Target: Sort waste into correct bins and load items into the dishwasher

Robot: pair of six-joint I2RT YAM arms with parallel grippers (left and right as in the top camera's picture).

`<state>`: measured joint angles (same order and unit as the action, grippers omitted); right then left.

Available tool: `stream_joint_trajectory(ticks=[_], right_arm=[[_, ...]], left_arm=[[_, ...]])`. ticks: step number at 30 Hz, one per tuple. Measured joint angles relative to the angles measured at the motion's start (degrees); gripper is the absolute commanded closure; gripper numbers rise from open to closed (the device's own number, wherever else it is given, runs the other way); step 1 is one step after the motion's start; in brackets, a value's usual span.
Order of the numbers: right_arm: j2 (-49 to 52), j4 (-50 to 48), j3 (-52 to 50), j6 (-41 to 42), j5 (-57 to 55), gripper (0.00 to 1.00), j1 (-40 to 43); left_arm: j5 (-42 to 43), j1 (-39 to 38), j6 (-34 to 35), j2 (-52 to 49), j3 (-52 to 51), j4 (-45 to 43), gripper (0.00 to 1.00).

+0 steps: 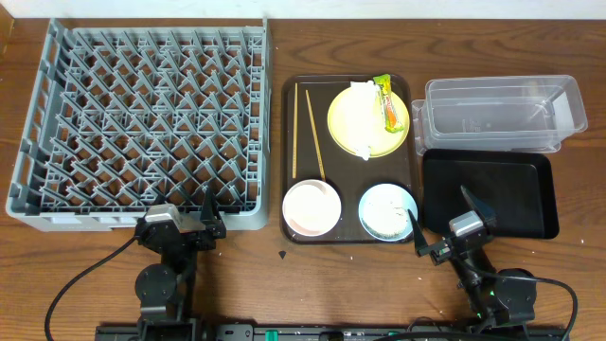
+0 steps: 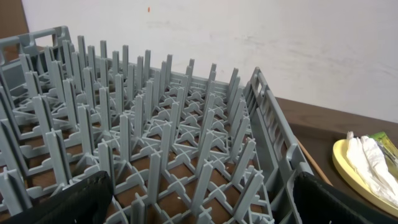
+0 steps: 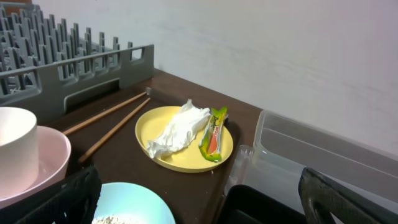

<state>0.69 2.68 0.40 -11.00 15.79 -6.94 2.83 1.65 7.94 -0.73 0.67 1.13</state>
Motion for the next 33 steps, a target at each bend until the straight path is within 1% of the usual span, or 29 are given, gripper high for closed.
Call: stream_joint_trajectory(ticks=[8, 14, 17, 20, 23, 25, 31, 33], right_arm=[[0.0, -1.0, 0.0, 0.0, 0.1, 0.01, 0.0], [0.0, -4.0, 0.0, 2.1, 4.1, 0.01, 0.0], [0.0, -9.1, 0.1, 5.5, 5.3, 0.01, 0.0], [0.6, -8.9, 2.6, 8.2, 5.3, 0.01, 0.0], [4.6, -6.5, 9.6, 9.6, 5.3, 0.01, 0.0], [9.9, -3.5, 16.7, 10.4, 5.4, 0.01, 0.0], [32.9, 9.7, 41.3, 12.0, 9.0, 0.01, 0.0], [42.8, 16.5, 50.9, 12.3, 11.6, 0.01, 0.0]], left_arm=[[0.0, 0.0, 0.0, 0.0, 0.0, 0.0, 0.07], [1.0, 0.0, 0.1, 0.0, 0.0, -0.4, 0.06], [5.1, 0.0, 0.9, 0.0, 0.0, -1.4, 0.07], [9.1, 0.0, 2.2, -0.3, 2.0, -0.3, 0.07], [11.8, 0.0, 3.0, -2.7, 9.4, 3.0, 0.07], [12.8, 0.0, 3.4, -6.7, 17.7, 8.1, 0.07], [17.4, 0.0, 4.1, -24.7, 43.4, 24.3, 0.07], [20.5, 0.0, 4.2, -31.4, 51.1, 29.4, 0.07]])
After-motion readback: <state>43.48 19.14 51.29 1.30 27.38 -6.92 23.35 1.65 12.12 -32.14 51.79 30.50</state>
